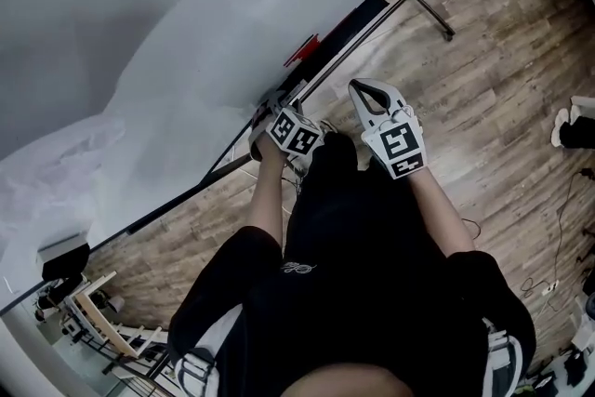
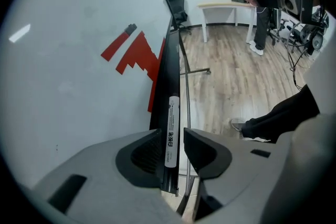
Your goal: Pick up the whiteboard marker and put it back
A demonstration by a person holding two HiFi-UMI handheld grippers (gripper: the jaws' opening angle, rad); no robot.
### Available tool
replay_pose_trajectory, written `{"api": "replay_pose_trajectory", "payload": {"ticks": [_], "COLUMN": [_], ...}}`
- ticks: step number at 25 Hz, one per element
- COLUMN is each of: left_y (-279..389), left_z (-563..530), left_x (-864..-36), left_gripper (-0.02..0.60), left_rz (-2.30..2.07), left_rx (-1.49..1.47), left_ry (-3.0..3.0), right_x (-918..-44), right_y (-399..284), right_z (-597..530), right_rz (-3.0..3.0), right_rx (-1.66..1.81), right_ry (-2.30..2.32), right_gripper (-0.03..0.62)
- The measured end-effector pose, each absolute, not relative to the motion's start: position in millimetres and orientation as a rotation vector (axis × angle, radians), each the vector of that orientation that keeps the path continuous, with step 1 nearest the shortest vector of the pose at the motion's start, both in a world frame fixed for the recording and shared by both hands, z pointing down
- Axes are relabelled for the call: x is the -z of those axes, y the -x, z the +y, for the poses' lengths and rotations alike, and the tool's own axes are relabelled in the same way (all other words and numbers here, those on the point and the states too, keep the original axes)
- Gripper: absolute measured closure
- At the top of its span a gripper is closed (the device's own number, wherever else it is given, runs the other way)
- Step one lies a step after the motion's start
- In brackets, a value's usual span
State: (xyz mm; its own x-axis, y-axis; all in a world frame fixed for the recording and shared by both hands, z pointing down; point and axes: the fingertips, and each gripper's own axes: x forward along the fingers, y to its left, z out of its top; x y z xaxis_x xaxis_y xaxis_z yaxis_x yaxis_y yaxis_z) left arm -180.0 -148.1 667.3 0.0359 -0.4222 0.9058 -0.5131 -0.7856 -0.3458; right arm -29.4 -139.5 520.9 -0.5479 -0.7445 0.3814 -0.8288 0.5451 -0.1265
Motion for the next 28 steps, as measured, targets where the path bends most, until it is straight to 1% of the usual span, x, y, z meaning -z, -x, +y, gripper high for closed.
{"api": "replay_pose_trajectory", "payload": {"ticks": [4, 7, 16, 23, 28], "left_y": [179.6, 179.3, 179.5, 183.8, 185.3], "left_z": [-149.4, -148.1, -144.2, -146.7, -146.2], "left_x": [-669.5, -667.0, -658.9, -644.2, -622.8], "left_gripper": [0.468, 0.497, 0.514, 0.515, 0.515], "left_rz": [-0.986, -0.994, -1.049, -1.144, -1.272], "left_rx": [-1.894, -1.880, -1.815, -1.692, -1.524], "left_ry": [-2.178, -2.177, -2.191, -2.219, -2.247], "right_x": [-522.1, -521.8, -519.3, -518.8, -513.8], "right_y": [12.9, 6.9, 12.4, 23.1, 32.2], "right_z": [-139.3, -137.7, -130.8, -128.6, -126.0], "right_rz": [-2.480, -2.477, -2.492, -2.509, -2.546], "right_rx": [-0.438, -0.438, -0.429, -0.428, -0.422], "right_ry": [-1.351, -1.365, -1.341, -1.303, -1.266], "right_gripper": [0.590, 0.591, 0.590, 0.591, 0.591]}}
